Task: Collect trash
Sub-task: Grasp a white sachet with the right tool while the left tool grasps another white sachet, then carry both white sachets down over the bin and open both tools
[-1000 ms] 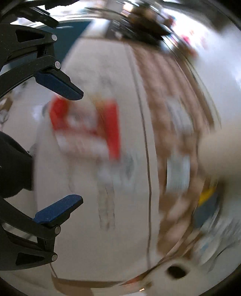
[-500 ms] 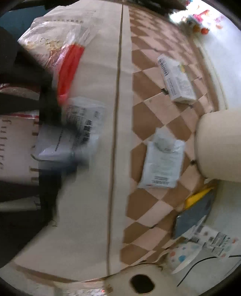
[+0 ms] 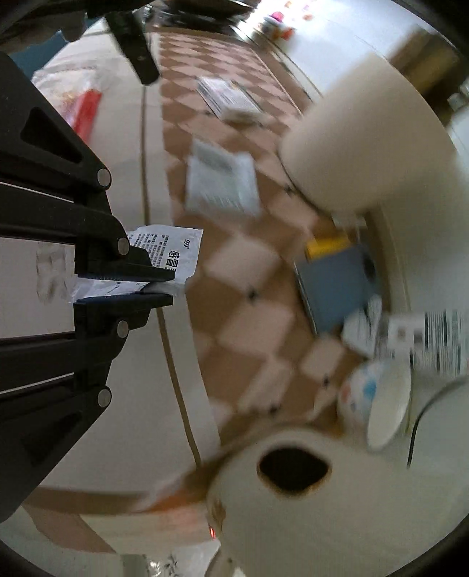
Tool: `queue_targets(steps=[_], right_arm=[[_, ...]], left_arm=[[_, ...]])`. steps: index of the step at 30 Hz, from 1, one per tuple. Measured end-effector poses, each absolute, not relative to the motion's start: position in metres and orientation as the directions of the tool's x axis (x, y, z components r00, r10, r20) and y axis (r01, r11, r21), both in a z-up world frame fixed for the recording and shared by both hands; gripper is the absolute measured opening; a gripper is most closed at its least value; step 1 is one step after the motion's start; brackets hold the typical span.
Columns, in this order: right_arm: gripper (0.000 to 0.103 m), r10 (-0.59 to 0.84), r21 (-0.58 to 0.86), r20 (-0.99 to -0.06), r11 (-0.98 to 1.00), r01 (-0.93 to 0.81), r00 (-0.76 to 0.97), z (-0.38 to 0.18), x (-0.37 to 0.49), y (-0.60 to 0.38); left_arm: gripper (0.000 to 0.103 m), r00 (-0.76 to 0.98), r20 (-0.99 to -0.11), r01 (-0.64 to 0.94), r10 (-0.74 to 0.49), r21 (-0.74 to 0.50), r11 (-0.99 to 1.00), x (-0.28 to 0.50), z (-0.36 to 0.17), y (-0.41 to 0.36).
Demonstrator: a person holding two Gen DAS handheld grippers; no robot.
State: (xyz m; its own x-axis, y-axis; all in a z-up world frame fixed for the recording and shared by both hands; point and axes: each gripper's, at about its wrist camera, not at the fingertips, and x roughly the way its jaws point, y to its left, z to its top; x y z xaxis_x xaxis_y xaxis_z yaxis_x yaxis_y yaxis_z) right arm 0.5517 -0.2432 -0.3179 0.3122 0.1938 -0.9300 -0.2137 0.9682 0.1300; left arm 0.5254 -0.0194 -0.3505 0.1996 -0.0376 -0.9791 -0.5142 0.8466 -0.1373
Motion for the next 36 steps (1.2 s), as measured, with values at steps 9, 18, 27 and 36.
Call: queue_targets(steps=[9,18,27,36], right_arm=[[0.006,0.146,0.129,-0.945,0.989,-0.077,0.293,-0.339,0.567,-0.296],[0.006,0.167,0.147,-0.942,0.985,-0.089,0.292,-0.343,0.564,-0.295],[0.006,0.256,0.212,-0.905,0.964,-0.164,0.338,-0.302,0.543,-0.280],[0.006,0.379,0.250,-0.866,0.893,-0.375,0.326,-0.250,0.481,-0.206]], left_arm=[[0.033,0.151,-0.988,-0.392,0.012,-0.049,0.919,0.590,-0.380,-0.059],[0.005,0.185,-0.979,-0.412,0.089,0.005,0.911,0.566,-0.347,-0.064],[0.005,0.309,-0.926,-0.489,0.217,0.040,0.871,0.483,-0.258,-0.044],[0.005,0.342,-0.884,-0.635,0.318,0.032,0.771,0.341,-0.224,0.032]])
